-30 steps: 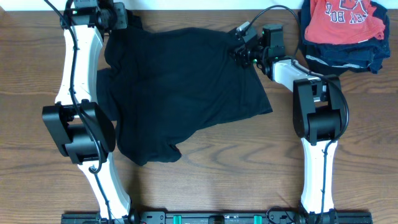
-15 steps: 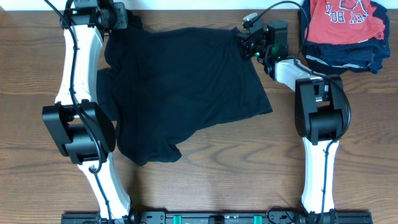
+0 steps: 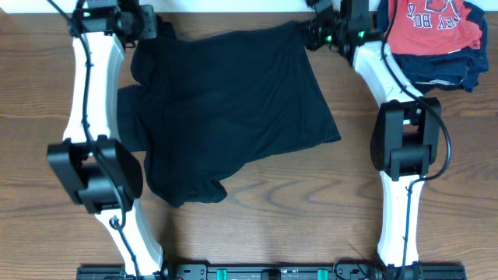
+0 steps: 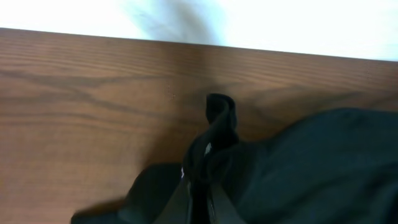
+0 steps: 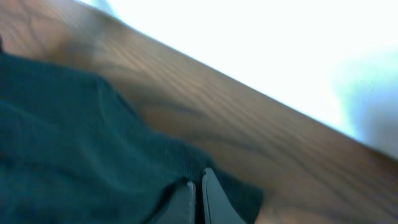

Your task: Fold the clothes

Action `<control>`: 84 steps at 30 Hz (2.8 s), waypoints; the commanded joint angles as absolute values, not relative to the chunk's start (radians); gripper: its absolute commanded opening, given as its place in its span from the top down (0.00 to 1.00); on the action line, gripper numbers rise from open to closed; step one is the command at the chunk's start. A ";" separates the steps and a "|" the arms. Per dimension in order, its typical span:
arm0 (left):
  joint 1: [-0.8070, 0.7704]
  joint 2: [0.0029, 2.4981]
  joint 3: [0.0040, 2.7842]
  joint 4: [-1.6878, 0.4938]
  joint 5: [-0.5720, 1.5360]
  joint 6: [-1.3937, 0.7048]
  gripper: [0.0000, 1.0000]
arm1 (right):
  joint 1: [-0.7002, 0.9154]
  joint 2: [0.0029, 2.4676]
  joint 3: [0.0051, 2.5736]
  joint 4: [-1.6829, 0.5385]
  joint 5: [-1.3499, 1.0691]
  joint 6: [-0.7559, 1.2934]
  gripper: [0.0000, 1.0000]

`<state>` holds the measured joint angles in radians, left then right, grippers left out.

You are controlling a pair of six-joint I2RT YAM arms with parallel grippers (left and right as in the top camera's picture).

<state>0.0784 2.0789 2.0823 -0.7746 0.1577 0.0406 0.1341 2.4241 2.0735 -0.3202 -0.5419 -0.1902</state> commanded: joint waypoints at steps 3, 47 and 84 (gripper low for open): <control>0.083 1.974 2.090 -0.884 0.121 0.033 0.94 | 0.109 2.381 2.246 -0.550 -0.537 -0.312 0.99; 0.224 1.948 1.758 -1.206 0.010 -0.009 0.94 | 0.074 2.381 2.212 -1.291 -0.453 -0.378 0.99; 0.234 1.948 1.563 -0.959 0.006 -0.023 0.32 | 0.109 2.381 2.096 -1.023 -0.428 -0.285 0.76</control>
